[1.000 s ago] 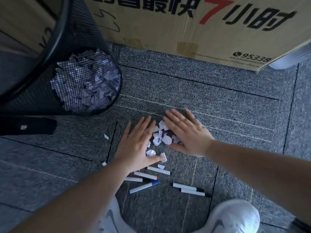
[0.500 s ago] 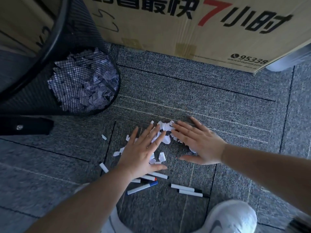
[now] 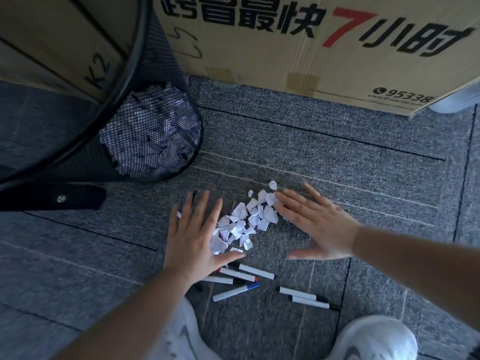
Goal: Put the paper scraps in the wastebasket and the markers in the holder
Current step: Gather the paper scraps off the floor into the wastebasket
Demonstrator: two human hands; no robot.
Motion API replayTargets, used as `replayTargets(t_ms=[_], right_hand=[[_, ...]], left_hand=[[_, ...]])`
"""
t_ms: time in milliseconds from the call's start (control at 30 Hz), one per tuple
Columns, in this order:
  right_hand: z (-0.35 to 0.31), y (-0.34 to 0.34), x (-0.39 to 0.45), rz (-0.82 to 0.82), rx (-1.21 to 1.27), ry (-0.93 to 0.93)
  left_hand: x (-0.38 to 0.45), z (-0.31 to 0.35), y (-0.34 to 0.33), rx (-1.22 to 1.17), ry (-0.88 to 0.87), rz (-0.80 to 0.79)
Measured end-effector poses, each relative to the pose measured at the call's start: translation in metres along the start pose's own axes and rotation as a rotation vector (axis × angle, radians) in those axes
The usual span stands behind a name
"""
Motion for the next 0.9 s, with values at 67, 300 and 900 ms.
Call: replayTargets(t_ms=[67,300,900], right_hand=[[0.001,-0.008,-0.014,-0.008,-0.017,0.039],[0.006,-0.010,-0.005,0.013,-0.072,-0.055],[-0.029,0.000,0.055,0.299,-0.055,0.039]], left_hand=[[-0.006,-0.016,-0.008,0.010,0.033,-0.036],[0.001,-0.021,-0.020,-0.093,0.019,-0.033],[0.016,0.044,-0.011,-0.025,-0.325,0.420]])
Point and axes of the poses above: each hand's wrist, its own x-axis towards the middle knuckle, its own y-axis out of the back of the hand, z = x × y, the point moved 5 cm from there along x, towards the middle knuckle, and after that the axes turned 2 degrees about x, right-handed, at the moved point
